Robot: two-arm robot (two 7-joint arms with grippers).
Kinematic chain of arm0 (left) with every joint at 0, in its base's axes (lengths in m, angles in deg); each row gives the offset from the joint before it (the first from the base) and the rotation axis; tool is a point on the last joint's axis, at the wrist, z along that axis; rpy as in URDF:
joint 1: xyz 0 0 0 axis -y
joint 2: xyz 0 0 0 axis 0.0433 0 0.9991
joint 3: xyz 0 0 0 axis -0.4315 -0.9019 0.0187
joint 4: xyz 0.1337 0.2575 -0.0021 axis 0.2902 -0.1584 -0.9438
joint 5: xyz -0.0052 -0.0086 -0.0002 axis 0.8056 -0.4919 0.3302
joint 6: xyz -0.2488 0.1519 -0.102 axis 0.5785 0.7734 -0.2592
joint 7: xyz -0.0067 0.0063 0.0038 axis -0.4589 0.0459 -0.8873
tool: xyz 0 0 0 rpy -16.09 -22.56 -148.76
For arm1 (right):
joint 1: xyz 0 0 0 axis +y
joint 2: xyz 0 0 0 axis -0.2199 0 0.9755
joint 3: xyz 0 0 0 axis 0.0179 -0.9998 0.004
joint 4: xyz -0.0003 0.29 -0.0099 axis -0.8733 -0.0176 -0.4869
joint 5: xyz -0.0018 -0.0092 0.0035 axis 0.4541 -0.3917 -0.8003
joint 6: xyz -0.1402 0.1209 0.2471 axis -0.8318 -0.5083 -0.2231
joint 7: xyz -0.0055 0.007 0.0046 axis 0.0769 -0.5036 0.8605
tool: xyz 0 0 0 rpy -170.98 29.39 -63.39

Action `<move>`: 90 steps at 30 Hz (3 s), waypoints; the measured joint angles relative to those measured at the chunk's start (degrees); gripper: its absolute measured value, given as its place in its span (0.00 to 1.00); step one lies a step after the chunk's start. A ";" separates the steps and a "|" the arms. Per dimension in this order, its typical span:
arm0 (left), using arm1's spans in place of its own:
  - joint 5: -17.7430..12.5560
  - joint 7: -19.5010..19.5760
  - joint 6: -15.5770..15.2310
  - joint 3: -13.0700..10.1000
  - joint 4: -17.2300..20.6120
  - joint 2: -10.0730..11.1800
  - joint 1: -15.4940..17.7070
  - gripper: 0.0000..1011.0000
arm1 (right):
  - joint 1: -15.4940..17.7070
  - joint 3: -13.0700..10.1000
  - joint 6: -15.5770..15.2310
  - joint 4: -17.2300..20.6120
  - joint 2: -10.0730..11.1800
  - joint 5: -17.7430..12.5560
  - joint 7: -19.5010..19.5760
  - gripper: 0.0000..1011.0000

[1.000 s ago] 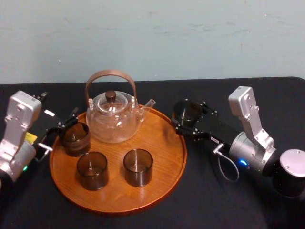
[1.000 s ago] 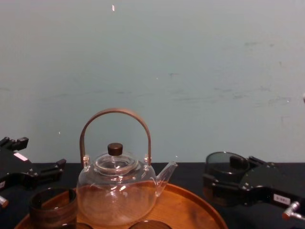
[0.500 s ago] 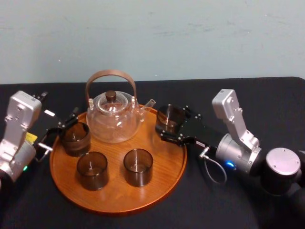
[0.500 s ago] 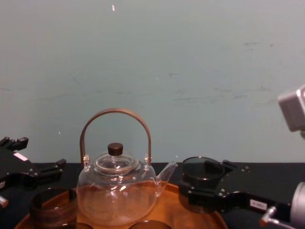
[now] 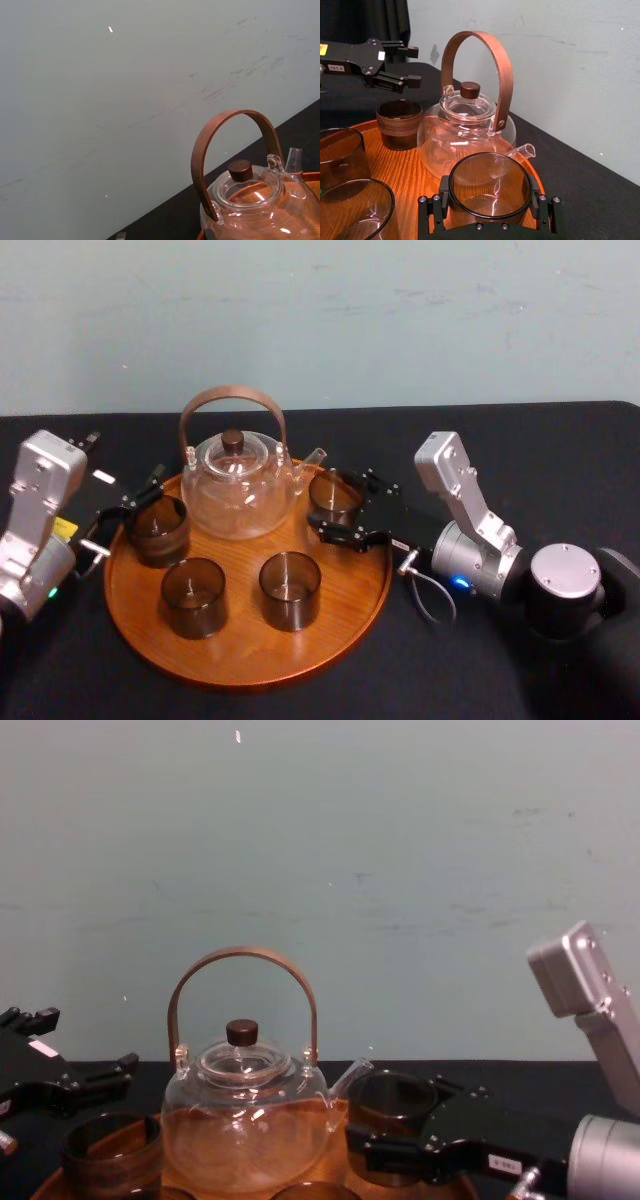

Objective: Pick up the glass from the table and place it on the tray.

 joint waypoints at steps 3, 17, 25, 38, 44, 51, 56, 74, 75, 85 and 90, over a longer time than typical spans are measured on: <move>0.00 0.00 0.00 0.00 0.00 0.00 0.00 0.99 | -0.55 0.36 0.22 -1.05 -0.30 0.22 -0.15 0.90; 0.00 0.00 0.00 0.00 0.00 0.00 0.00 0.99 | -1.56 0.97 1.32 -4.28 -1.22 0.73 -0.41 0.90; 0.00 0.00 0.00 0.00 0.00 0.00 0.00 0.99 | -1.93 0.97 1.91 -5.82 -1.68 0.85 -0.54 0.90; 0.00 0.00 0.00 0.00 0.00 0.00 0.00 0.99 | -2.14 0.83 2.37 -7.10 -2.20 0.83 -0.69 0.90; 0.00 0.00 0.00 0.00 0.00 0.00 0.00 0.99 | -2.14 0.83 2.37 -7.03 -2.19 0.81 -0.69 0.90; 0.00 0.00 0.00 0.00 0.00 0.00 0.00 0.99 | -2.14 0.82 2.37 -6.97 -2.17 0.78 -0.67 0.99; 0.00 0.00 0.00 0.00 0.00 0.00 0.00 0.99 | -2.12 0.82 2.37 -6.94 -2.13 0.79 -0.65 0.99; 0.00 0.00 0.00 0.00 0.00 0.00 0.00 0.99 | -1.98 0.37 2.32 -7.00 -2.19 0.05 -1.02 0.99; 0.00 0.00 0.00 0.00 0.00 0.00 0.00 0.99 | -1.75 0.14 2.35 -6.47 -2.05 -0.13 -1.02 0.99; 0.00 0.00 0.00 0.00 0.00 0.00 0.00 0.99 | 1.15 -1.48 3.74 1.31 0.34 -0.84 0.04 0.99; 0.00 0.00 0.00 0.00 0.00 0.00 0.00 0.99 | 2.80 -2.20 4.20 5.66 1.86 -1.50 0.09 0.99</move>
